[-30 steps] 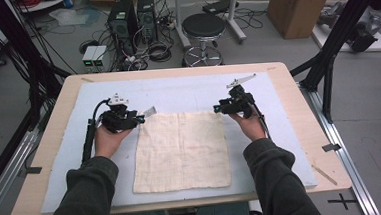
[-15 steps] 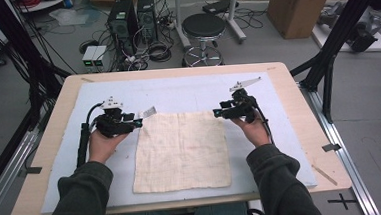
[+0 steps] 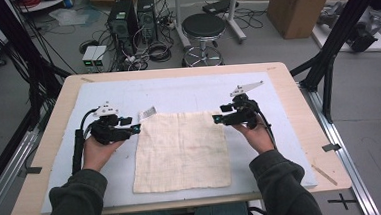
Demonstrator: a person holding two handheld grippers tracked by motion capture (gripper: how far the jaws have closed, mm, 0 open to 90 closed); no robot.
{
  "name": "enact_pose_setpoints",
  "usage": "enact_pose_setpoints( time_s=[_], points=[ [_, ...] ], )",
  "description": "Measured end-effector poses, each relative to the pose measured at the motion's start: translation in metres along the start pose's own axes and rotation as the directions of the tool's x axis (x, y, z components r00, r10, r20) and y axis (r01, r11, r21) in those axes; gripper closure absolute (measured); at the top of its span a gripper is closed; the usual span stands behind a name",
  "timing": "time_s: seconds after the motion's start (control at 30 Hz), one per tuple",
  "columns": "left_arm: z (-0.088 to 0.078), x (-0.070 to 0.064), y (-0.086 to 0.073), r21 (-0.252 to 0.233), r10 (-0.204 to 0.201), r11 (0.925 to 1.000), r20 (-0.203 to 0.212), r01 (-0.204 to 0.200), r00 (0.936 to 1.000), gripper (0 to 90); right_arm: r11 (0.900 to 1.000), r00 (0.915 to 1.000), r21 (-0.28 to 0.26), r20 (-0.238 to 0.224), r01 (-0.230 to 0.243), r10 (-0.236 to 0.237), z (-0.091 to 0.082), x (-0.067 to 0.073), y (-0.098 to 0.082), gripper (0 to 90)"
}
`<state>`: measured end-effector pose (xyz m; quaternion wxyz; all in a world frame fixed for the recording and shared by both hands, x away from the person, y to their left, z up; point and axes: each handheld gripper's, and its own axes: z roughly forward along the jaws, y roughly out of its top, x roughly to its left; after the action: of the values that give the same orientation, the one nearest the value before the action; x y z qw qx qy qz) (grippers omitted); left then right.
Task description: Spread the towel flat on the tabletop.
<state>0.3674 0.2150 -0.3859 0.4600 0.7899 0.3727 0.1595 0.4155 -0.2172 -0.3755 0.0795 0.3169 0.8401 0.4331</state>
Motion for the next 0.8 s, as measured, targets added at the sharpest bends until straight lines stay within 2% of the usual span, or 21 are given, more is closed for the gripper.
enact_pose_setpoints(
  time_s=[0.13,0.27,0.43,0.63,0.8],
  points=[
    [-0.006,-0.003,0.001,-0.015,0.010,0.9998,0.006,-0.010,0.9999,48.8,1.000,1.0000,-0.003,0.002,0.008,-0.007,-0.005,0.006,0.001,37.4],
    [-0.010,-0.005,0.001,-0.017,0.010,0.9998,0.007,-0.010,0.9999,46.7,0.999,0.9991,-0.002,0.007,0.043,-0.043,-0.010,0.014,0.001,36.7],
    [-0.016,-0.010,-0.002,-0.013,0.036,0.9993,0.016,-0.036,0.9992,46.5,0.999,0.9991,-0.009,0.001,0.042,-0.042,-0.015,0.019,-0.005,36.0],
    [-0.020,-0.009,-0.011,-0.016,0.016,0.9998,0.011,-0.016,0.9998,44.1,1.000,0.9996,0.007,-0.009,0.028,-0.028,-0.014,0.020,-0.022,35.2],
    [-0.023,-0.010,-0.011,-0.019,0.028,0.9995,0.008,-0.027,0.9996,43.3,0.999,0.9994,0.005,-0.013,0.033,-0.033,-0.014,0.024,-0.025,34.5]
  ],
)
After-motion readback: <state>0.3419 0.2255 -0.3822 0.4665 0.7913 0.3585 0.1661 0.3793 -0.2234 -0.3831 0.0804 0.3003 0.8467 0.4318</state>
